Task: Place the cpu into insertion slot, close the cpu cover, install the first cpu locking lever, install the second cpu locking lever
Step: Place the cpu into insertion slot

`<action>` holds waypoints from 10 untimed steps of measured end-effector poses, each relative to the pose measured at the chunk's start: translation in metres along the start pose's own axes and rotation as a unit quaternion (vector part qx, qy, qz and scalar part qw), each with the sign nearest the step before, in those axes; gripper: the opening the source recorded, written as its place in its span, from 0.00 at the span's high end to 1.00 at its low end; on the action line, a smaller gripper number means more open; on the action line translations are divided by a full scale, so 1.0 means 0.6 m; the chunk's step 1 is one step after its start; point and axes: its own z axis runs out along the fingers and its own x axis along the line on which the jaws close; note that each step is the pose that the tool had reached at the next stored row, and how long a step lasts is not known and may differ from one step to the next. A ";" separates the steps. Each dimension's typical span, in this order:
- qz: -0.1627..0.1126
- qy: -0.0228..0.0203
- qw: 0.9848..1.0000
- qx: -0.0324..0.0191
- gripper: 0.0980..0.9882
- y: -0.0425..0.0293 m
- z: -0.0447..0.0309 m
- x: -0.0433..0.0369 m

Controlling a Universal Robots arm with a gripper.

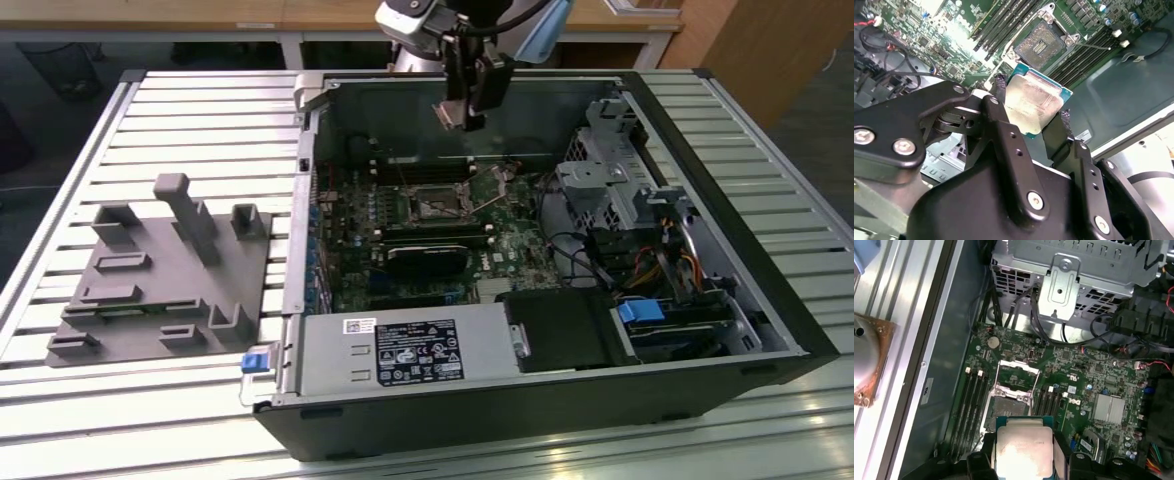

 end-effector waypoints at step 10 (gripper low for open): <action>0.041 -0.005 0.999 0.000 0.50 0.000 0.003 0.000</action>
